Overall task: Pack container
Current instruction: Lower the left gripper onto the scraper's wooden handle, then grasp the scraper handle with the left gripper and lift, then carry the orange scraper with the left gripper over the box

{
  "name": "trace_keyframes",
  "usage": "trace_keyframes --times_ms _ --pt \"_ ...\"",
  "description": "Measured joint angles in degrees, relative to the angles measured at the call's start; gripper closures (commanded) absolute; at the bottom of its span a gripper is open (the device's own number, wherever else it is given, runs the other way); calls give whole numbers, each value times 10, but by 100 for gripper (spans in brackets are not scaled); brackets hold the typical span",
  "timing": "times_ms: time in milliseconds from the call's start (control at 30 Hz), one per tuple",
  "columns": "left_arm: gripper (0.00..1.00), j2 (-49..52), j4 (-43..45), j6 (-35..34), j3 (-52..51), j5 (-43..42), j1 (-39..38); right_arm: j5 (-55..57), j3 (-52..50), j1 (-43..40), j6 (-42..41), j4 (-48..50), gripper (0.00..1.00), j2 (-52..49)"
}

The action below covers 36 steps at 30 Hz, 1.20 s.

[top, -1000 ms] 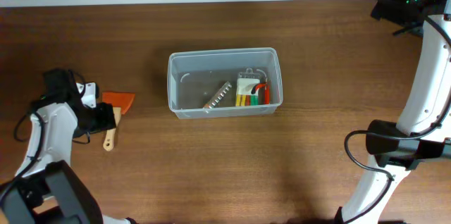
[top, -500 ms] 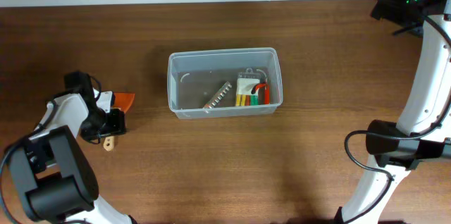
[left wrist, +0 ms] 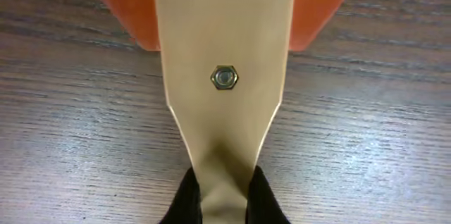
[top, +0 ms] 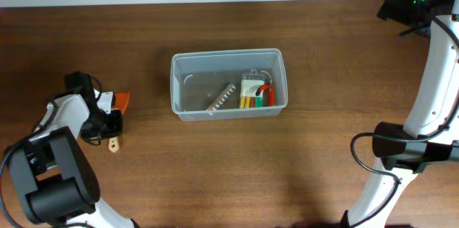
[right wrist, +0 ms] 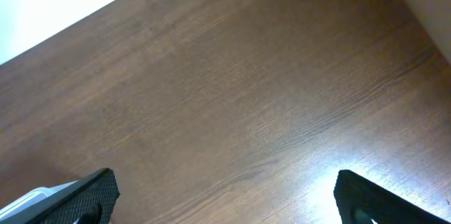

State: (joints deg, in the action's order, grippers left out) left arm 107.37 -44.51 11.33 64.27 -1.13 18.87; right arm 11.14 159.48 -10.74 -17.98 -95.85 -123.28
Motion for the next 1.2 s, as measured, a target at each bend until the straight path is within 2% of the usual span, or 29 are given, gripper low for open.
trace_keyframes --times_ms 233,467,900,1200 --pt "98 1 -4 0 2 -1 0 0 0 0 0 0 1 0" --pt "98 27 -68 0 63 -7 0 0 0 0 0 0 1 0" --pt "98 33 -210 0 330 -21 -11 0 0 0 0 0 1 0" --pt "98 33 -241 15 446 -26 -118 0 0 0 0 0 1 0"
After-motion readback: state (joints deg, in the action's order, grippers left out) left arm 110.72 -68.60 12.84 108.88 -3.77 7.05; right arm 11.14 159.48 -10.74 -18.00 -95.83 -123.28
